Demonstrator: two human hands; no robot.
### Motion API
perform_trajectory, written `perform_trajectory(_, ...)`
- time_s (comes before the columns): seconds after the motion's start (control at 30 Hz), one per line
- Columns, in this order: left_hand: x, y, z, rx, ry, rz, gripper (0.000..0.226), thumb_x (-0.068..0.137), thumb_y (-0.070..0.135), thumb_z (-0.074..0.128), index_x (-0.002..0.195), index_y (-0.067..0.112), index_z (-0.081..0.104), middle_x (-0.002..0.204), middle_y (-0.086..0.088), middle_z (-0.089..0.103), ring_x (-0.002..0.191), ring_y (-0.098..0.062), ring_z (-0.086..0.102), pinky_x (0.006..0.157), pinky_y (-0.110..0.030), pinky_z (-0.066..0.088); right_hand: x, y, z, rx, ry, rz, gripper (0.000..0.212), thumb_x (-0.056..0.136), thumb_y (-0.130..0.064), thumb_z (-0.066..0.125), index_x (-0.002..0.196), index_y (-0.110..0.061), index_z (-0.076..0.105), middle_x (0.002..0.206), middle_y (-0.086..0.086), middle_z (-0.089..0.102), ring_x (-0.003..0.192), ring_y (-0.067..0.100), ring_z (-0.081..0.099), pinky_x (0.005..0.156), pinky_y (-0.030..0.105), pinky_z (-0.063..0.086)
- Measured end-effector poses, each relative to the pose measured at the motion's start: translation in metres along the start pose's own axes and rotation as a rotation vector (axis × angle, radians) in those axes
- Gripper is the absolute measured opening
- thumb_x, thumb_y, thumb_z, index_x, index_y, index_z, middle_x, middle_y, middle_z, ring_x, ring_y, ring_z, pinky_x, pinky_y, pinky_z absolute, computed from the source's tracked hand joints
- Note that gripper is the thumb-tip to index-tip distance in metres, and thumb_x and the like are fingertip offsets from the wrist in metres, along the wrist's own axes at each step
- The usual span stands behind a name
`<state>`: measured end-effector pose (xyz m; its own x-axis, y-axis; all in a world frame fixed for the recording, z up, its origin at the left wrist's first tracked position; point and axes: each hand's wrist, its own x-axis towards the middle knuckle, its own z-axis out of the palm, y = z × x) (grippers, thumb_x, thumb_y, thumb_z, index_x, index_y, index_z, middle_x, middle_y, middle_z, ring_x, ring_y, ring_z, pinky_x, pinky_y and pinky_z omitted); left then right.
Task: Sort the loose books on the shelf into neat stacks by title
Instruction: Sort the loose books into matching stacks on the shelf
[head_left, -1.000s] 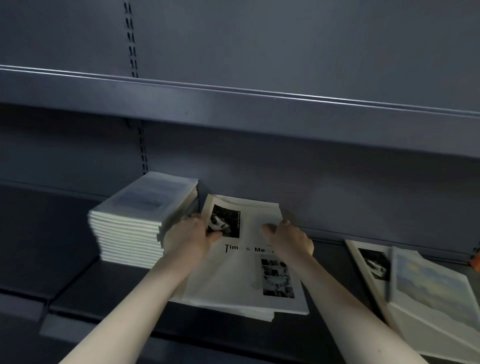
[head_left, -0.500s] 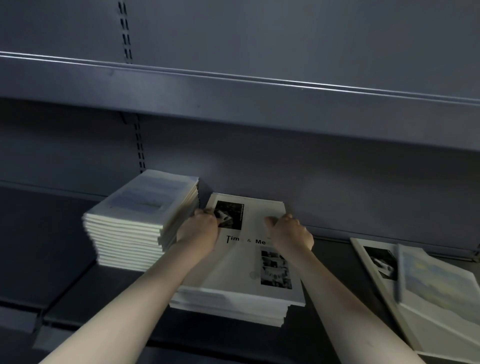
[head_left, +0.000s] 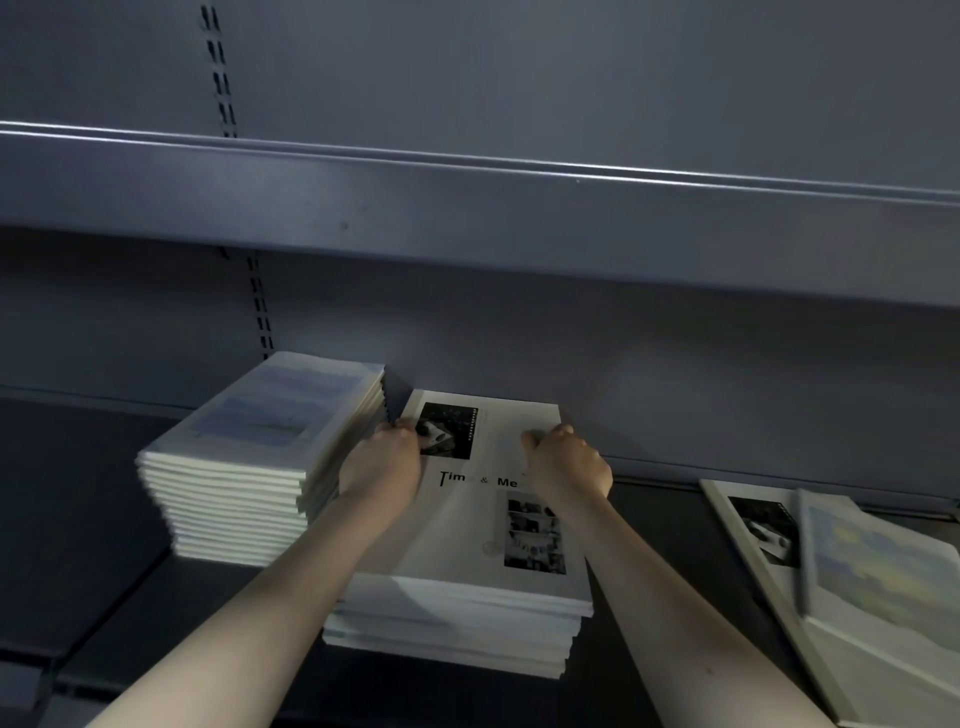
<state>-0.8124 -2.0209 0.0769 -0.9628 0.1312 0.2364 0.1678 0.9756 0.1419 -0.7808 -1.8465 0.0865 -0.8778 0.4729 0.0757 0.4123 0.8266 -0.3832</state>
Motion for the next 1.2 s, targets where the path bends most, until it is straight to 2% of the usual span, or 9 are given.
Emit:
perform_trajectory(0.23,-0.002,0.001,-0.001,-0.027,0.023,-0.008,0.033,0.099,0.015,0.036,0.128,0.010,0.052,0.120,-0.016,0.061,0.111,-0.036,0.059,0.086,-0.040,0.049,-0.001,0.002,0.000,0.014,-0.001,-0.008,0.049,0.101,-0.042,0.027,0.125,-0.003,0.046,0.116,0.012,0.061,0.102,0.029,0.061,0.064,0.030,0.039)
perform_trajectory(0.43,-0.012,0.002,-0.011,0.009,0.059,-0.004,0.028,0.100,0.011,0.034,0.110,0.007,0.060,0.110,-0.014,0.066,0.101,-0.032,0.064,0.079,-0.039,0.051,-0.005,0.007,-0.005,0.095,-0.030,-0.009,0.047,0.100,-0.040,0.029,0.126,-0.005,0.047,0.114,0.011,0.061,0.102,0.028,0.060,0.066,0.029,0.036)
perform_trajectory(0.6,-0.022,0.011,-0.021,-0.021,0.079,-0.018,0.043,0.100,0.038,0.034,0.116,0.004,0.054,0.118,-0.016,0.059,0.105,-0.033,0.061,0.078,-0.036,0.049,-0.004,0.020,-0.005,0.083,-0.016,-0.107,0.049,0.097,-0.045,0.025,0.119,-0.013,0.056,0.110,0.008,0.061,0.096,0.027,0.061,0.069,0.031,0.045)
perform_trajectory(0.67,-0.028,0.021,-0.024,-0.030,0.062,-0.032,0.049,0.099,0.044,0.034,0.120,0.004,0.050,0.123,-0.016,0.056,0.111,-0.032,0.057,0.082,-0.037,0.048,-0.006,0.027,-0.008,0.075,-0.001,-0.124,0.050,0.098,-0.045,0.025,0.122,-0.013,0.054,0.114,0.010,0.060,0.100,0.029,0.060,0.071,0.033,0.046)
perform_trajectory(0.73,-0.031,0.034,-0.024,-0.024,0.027,-0.011,0.057,0.098,0.048,0.032,0.131,0.003,0.043,0.133,-0.016,0.049,0.123,-0.031,0.048,0.094,-0.037,0.043,-0.009,0.037,-0.015,0.028,0.004,-0.147,0.054,0.100,-0.046,0.025,0.130,-0.009,0.049,0.124,0.014,0.056,0.113,0.031,0.055,0.086,0.037,0.047)
perform_trajectory(0.8,-0.033,0.049,-0.026,-0.029,0.004,0.035,0.068,0.097,0.052,0.028,0.143,0.002,0.031,0.147,-0.016,0.036,0.137,-0.029,0.033,0.110,-0.036,0.030,-0.011,0.049,-0.022,-0.053,0.017,-0.172,0.058,0.100,-0.049,0.024,0.136,-0.008,0.046,0.133,0.014,0.051,0.123,0.030,0.048,0.100,0.040,0.040)
perform_trajectory(0.87,-0.033,0.064,-0.028,-0.029,-0.008,0.072,0.074,0.096,0.056,0.025,0.149,0.004,0.020,0.155,-0.014,0.022,0.145,-0.026,0.018,0.118,-0.034,0.016,-0.011,0.064,-0.030,-0.112,0.031,-0.176,0.060,0.100,-0.050,0.023,0.139,-0.009,0.043,0.139,0.013,0.045,0.130,0.029,0.040,0.107,0.040,0.034)
perform_trajectory(1.03,-0.034,0.099,-0.025,-0.025,-0.026,0.135,0.079,0.094,0.061,0.021,0.151,0.008,0.009,0.159,-0.010,0.007,0.148,-0.023,0.006,0.120,-0.036,0.009,-0.006,0.108,-0.046,-0.202,0.040,-0.123,0.064,0.101,-0.050,0.024,0.149,-0.008,0.029,0.155,0.014,0.023,0.146,0.028,0.013,0.119,0.041,0.014)
perform_trajectory(1.2,-0.039,0.144,-0.017,-0.037,-0.090,0.183,0.080,0.094,0.061,0.021,0.151,0.008,0.004,0.160,-0.011,0.002,0.148,-0.024,0.001,0.121,-0.036,0.006,0.003,0.164,-0.061,-0.263,0.025,-0.021,0.066,0.100,-0.050,0.026,0.151,-0.009,0.021,0.157,0.015,0.018,0.147,0.030,0.008,0.119,0.043,0.012)
